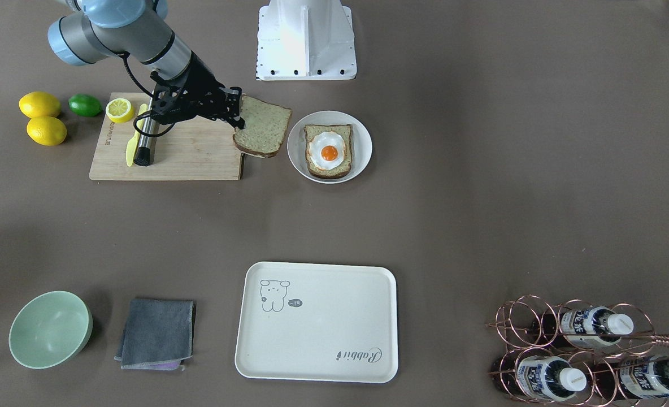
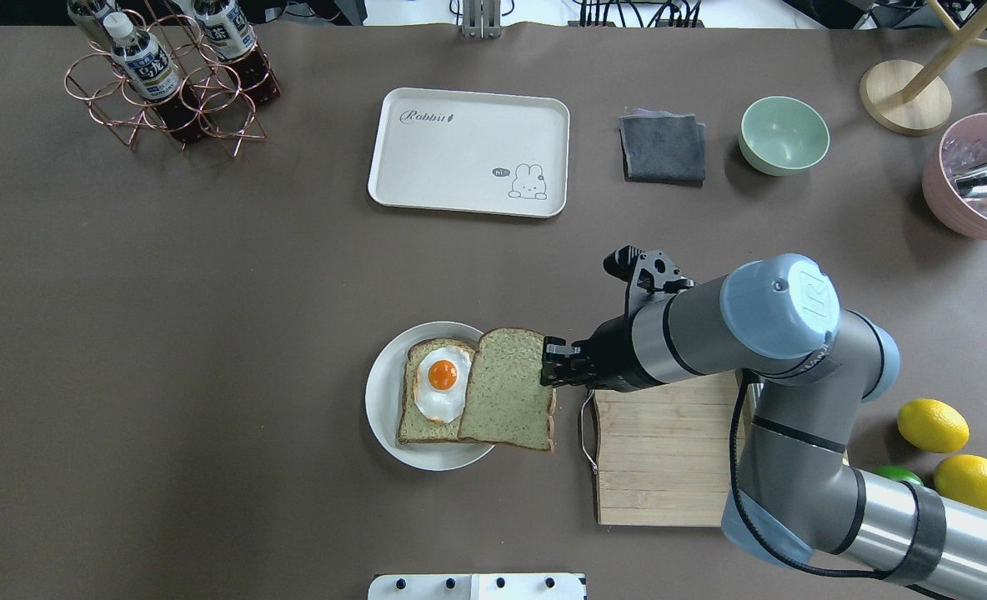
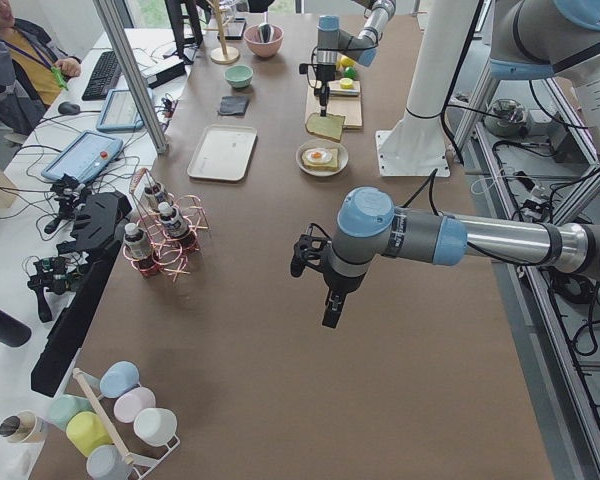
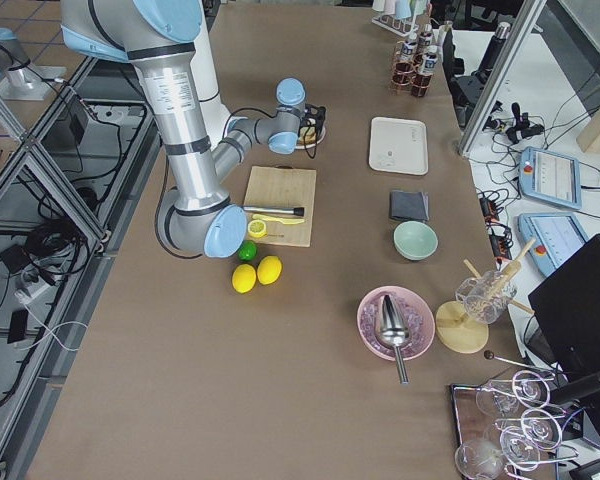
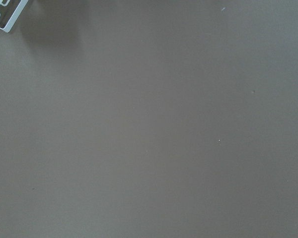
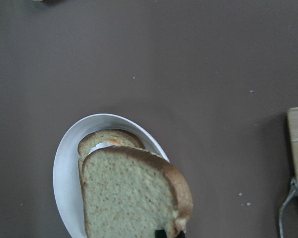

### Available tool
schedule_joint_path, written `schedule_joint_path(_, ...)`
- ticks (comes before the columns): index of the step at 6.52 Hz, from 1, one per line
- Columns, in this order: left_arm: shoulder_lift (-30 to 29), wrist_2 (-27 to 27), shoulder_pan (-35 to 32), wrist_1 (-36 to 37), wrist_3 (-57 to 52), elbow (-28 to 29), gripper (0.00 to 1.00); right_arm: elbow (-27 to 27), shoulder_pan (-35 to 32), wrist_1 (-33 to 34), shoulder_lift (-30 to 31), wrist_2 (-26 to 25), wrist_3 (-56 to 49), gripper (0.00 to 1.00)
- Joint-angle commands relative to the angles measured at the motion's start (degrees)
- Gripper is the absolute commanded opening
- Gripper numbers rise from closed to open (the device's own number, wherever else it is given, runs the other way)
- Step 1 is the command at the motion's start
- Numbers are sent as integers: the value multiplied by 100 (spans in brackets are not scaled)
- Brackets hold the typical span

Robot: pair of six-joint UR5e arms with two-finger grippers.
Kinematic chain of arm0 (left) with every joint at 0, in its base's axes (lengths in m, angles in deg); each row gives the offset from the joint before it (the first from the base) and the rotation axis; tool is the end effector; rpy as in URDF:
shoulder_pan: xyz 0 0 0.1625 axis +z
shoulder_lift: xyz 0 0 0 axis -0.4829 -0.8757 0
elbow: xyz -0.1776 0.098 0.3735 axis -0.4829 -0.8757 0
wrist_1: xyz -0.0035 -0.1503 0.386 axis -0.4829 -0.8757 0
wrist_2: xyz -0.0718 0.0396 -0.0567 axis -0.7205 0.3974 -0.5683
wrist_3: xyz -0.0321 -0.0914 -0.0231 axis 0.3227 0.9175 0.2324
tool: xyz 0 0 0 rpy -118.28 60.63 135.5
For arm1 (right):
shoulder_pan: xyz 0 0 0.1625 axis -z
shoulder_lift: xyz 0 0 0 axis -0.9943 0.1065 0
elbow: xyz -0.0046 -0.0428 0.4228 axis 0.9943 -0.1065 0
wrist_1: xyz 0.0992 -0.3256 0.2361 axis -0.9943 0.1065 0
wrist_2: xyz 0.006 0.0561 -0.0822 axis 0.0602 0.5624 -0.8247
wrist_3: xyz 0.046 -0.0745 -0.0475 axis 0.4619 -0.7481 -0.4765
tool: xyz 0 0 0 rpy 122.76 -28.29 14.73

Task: Make sandwich and place on tray
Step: 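Lift the bread slice with the right gripper and lay it over the egg toast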

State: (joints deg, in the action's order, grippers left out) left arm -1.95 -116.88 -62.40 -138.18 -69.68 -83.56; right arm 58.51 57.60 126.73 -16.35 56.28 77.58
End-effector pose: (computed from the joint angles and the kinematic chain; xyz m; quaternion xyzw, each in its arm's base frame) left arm -0.0719 -0.3085 0.5596 0.1015 0.3609 0.0799 0.9236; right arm -0.4849 -0.3436 0.2476 -0.0288 -0.6017 0.0606 0.7959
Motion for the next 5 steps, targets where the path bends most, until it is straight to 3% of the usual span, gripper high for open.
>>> schedule_joint_path(1, -2, 4, 4, 0, 0, 19, 98, -537, 141, 2, -715, 24, -71, 0)
schedule_joint_path(5, -2, 4, -4, 0, 0, 1, 98, -1539, 19, -436, -1192, 226, -642, 0)
